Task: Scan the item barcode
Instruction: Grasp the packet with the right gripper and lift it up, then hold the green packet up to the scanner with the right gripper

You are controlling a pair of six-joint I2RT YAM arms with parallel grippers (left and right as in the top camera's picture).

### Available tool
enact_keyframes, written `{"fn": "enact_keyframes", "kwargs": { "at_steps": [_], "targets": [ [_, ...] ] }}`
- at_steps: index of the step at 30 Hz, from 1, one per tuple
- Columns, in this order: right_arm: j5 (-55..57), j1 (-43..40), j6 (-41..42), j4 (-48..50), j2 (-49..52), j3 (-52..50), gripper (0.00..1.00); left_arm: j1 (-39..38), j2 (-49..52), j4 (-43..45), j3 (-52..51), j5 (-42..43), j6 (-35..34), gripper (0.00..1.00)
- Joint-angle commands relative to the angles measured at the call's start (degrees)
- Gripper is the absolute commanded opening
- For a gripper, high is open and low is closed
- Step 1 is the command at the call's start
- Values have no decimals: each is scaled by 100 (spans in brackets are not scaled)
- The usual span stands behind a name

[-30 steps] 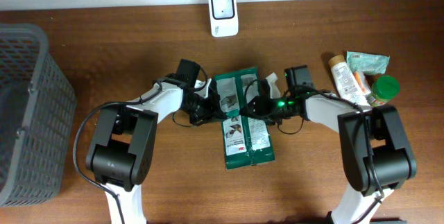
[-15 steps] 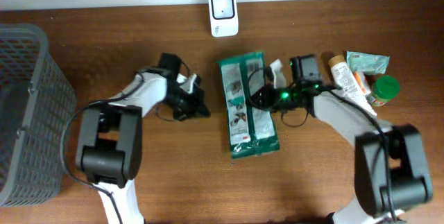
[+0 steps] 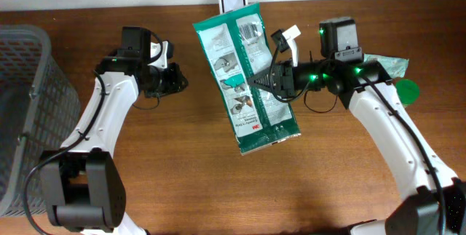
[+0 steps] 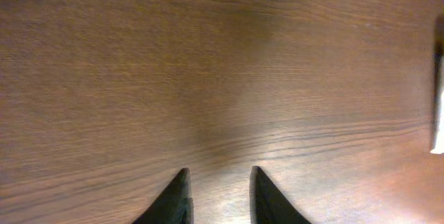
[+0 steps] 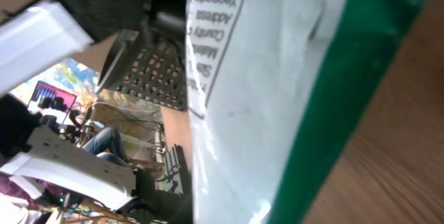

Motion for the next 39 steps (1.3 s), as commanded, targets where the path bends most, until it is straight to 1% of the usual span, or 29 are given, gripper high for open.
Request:
{"fn": "enact_keyframes", "kwargs": {
  "at_steps": [1,2,3,8,13,17,19,20,23,25,27,29,31,35,39],
  "targets": [
    [-186,105,-103,-188,-177,313,4,0,-13,11,28,-297,59,67],
    [-186,114,-101,-243,-177,352,4,0,-13,13,28,-297,59,82],
    [-164,114,-103,-310,-177,391,4,0,-13,11,28,-297,59,100],
    [321,114,68,-518,-175,540,4,-4,-13,11,28,-295,59,99],
    [1475,170,-208,-1539,-131,1169,4,-4,-13,9,28,-293,57,99],
    [3095,413,-562,-2428,68,2114,4,-4,-13,11,28,-293,59,99],
    [4253,586,-728,-2813,284,2610,4,-4,-13,9,28,-293,59,99],
    [5108,726,-850,-2865,444,2804,4,-4,-13,9,28,-293,59,99],
    [7261,1069,-1093,-2396,841,2850,4,-4,-13,11,28,-293,59,99],
    [8411,1204,-1176,-1923,1193,2850,4,-4,-13,9,28,-295,59,99],
    [9729,1322,-1628,-1182,1797,2850,4,-4,-13,9,28,-295,57,99],
    [10214,1349,-1928,-798,2081,2850,4,-4,-13,11,28,-293,57,99],
    [10778,1349,-2570,-2,2511,2850,4,-4,-13,9,28,-293,59,99],
    [10953,1360,-3440,903,2896,2850,4,-4,-13,2,28,-295,59,99],
    [11473,1425,-4852,2247,3375,2850,4,7,-13,15,31,-295,59,99]
  ]
}}
